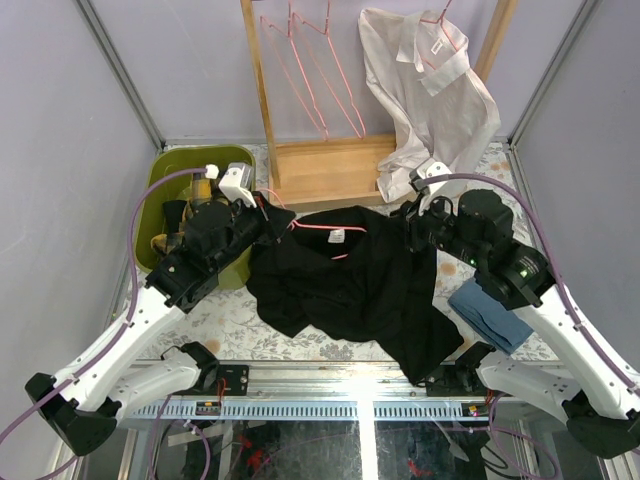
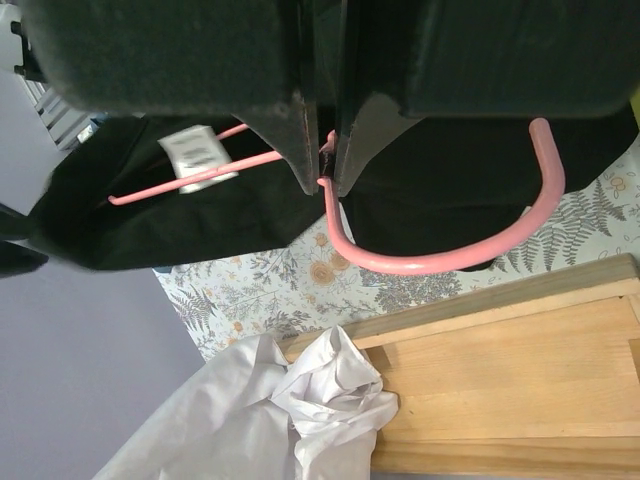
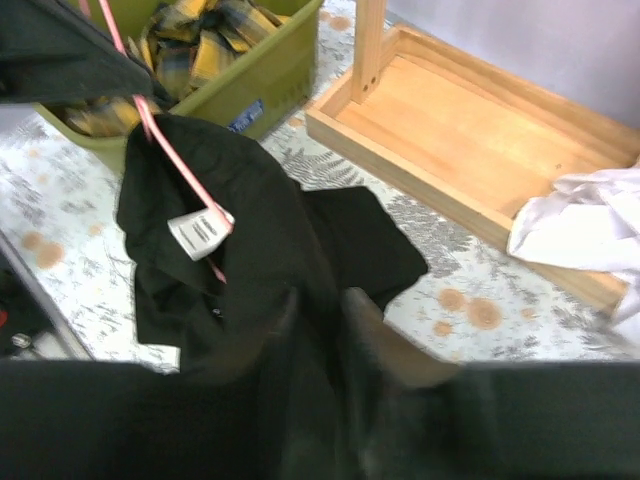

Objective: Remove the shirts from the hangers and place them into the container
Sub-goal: Remove the shirt from the hanger.

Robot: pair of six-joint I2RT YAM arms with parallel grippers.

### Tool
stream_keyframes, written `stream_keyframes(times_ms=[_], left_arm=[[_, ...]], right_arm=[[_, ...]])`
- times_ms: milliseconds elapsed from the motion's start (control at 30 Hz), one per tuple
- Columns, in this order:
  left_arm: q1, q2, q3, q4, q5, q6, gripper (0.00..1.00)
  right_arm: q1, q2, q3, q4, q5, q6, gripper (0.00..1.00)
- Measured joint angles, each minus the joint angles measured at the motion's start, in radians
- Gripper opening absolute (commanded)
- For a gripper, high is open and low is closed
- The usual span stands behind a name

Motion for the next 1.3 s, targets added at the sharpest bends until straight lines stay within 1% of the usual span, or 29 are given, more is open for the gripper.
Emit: stream_keyframes(times_ms=[67, 100, 300, 367, 400, 500, 600, 733, 833, 1000, 1100, 1300], left_arm=[[0.0, -0.002, 0.0, 0.0, 0.0, 0.0, 0.0], [0.0, -0.002, 0.0, 0.0, -0.001, 0.0, 0.0], [0.0, -0.002, 0.0, -0.003, -0.002, 0.002, 0.0], [0.0, -0.002, 0.0, -0.003, -0.002, 0.002, 0.0], [0.0, -0.002, 0.0, -0.003, -0.002, 0.002, 0.0], [0.0, 0.0, 0.0, -0.003, -0.002, 0.001, 0.0], [0.0, 0.004, 0.0, -0.01, -0.002, 0.002, 0.0], [0.0, 0.008, 0.0, -0.04, -0.002, 0.005, 0.0], [0.0, 0.008, 0.0, -0.053, -0.006, 0.008, 0.0], [0.0, 0.021, 0.012, -0.066, -0.017, 0.019, 0.0], [0.0, 0.024, 0.015, -0.069, -0.022, 0.021, 0.0], [0.0, 0.021, 0.015, -0.07, -0.029, 0.027, 0.0]], right_arm=[[0.0, 0.006, 0.0, -0.009, 0.007, -0.008, 0.56], [0.0, 0.012, 0.001, -0.017, 0.008, -0.012, 0.59], [0.0, 0.055, 0.021, -0.072, 0.008, -0.026, 0.71], [0.0, 0.068, 0.035, -0.087, -0.012, -0.027, 0.71], [0.0, 0.074, 0.04, -0.093, -0.029, -0.028, 0.68], [0.0, 0.093, 0.052, -0.108, -0.069, -0.032, 0.51], [0.0, 0.123, 0.061, -0.13, -0.083, -0.034, 0.31], [0.0, 0.145, 0.066, -0.135, -0.082, -0.029, 0.14], [0.0, 0.139, 0.066, -0.133, -0.08, -0.021, 0.11], [0.0, 0.114, 0.066, -0.131, -0.041, -0.011, 0.1], [0.0, 0.098, 0.066, -0.132, 0.016, -0.014, 0.09], [0.0, 0.09, 0.037, -0.132, 0.188, -0.047, 0.1]])
